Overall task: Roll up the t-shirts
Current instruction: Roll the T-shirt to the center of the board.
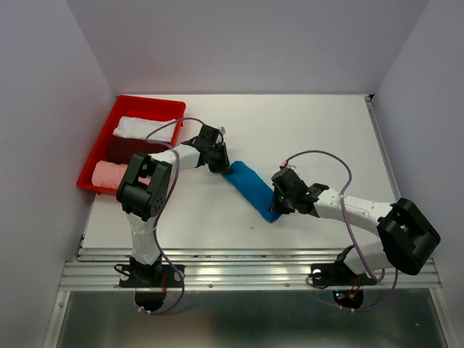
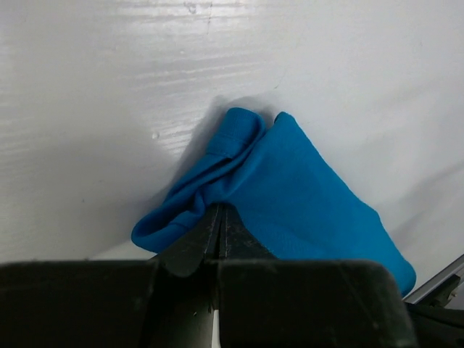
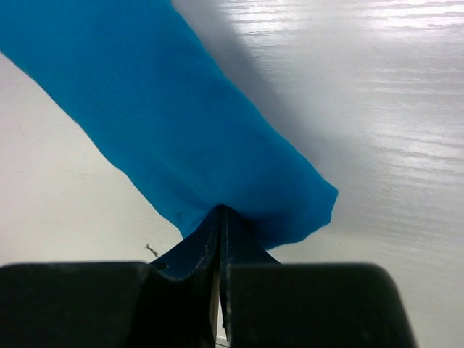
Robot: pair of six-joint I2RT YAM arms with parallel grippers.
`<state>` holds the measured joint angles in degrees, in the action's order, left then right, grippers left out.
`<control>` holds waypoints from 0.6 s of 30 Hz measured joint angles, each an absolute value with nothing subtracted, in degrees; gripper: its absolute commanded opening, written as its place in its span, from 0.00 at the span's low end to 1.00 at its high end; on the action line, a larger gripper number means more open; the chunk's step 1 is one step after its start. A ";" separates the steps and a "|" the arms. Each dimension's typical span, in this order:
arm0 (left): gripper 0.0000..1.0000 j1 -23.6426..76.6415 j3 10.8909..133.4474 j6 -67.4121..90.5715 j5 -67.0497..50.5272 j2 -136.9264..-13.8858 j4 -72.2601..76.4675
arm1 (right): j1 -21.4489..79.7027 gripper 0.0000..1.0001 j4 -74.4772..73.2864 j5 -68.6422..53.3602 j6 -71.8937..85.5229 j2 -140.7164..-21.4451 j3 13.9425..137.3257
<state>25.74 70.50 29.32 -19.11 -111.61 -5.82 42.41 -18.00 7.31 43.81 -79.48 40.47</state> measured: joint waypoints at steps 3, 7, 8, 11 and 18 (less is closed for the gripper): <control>0.07 25.69 67.94 29.04 -18.41 -109.49 -6.07 | 42.46 0.05 -19.79 9.32 43.97 -77.95 40.40; 0.07 25.71 63.44 29.15 -17.82 -105.78 -6.35 | 42.46 0.06 -23.40 12.71 43.33 -75.16 40.38; 0.07 25.74 62.59 29.15 -17.65 -104.95 -6.63 | 42.46 0.07 -24.18 13.21 43.05 -74.37 40.38; 0.07 26.30 60.90 29.04 -15.90 -101.91 -9.45 | 42.46 0.08 -25.69 13.23 40.62 -72.05 40.60; 0.05 31.35 64.73 28.88 -8.36 -98.59 -15.81 | 42.46 0.03 -23.31 8.67 38.39 -72.10 44.07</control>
